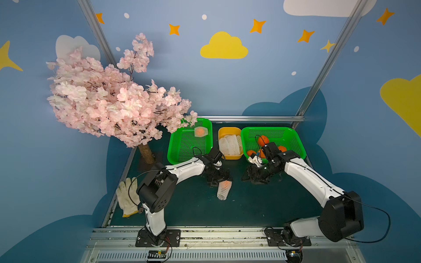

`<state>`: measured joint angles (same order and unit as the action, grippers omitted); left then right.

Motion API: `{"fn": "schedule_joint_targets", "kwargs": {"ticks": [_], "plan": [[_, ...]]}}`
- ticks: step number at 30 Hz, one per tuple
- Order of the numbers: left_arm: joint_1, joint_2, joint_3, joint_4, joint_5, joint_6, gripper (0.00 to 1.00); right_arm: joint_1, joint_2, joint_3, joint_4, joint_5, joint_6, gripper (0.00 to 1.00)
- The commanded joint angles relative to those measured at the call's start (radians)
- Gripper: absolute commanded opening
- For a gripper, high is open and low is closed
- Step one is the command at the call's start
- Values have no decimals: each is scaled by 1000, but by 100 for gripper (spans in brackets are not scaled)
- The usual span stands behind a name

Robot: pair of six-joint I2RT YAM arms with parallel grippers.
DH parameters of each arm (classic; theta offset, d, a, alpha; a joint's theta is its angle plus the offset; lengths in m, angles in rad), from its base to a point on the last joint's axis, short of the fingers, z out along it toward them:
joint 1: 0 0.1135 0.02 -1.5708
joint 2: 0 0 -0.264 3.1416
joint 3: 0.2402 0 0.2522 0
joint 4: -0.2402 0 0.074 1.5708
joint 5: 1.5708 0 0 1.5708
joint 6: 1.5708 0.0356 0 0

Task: Remove foam nets from oranges
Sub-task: Place the orange at the center of the board, then remove the foam net from the orange.

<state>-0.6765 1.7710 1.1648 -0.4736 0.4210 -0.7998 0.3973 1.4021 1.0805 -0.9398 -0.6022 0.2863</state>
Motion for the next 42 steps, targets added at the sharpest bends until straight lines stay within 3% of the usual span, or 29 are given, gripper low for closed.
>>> {"fn": "schedule_joint_targets", "kwargs": {"ticks": [1,6,11,17,22,26,32,38,42], "plan": [[16,-114,-71,0,-47,34,97,8,0,0,-30,-52,-37,80],[32,-331,-227,97,-96,78,97,32,76,8,-52,-137,-60,80],[31,-604,-401,249,-175,260,98,116,181,28,29,-226,2,79],[29,-900,-612,370,-231,510,98,188,313,65,66,-197,85,75],[22,-1015,-729,421,-194,640,100,196,373,68,165,-200,195,71],[3,-976,-727,407,-181,687,100,196,420,76,215,-197,275,65],[-101,-792,-677,466,-166,770,100,186,448,61,303,-190,378,56],[-172,-580,-616,549,-180,795,100,184,441,68,326,-154,418,34],[-180,-452,-553,554,-285,776,99,183,430,62,332,-159,435,14]]}}
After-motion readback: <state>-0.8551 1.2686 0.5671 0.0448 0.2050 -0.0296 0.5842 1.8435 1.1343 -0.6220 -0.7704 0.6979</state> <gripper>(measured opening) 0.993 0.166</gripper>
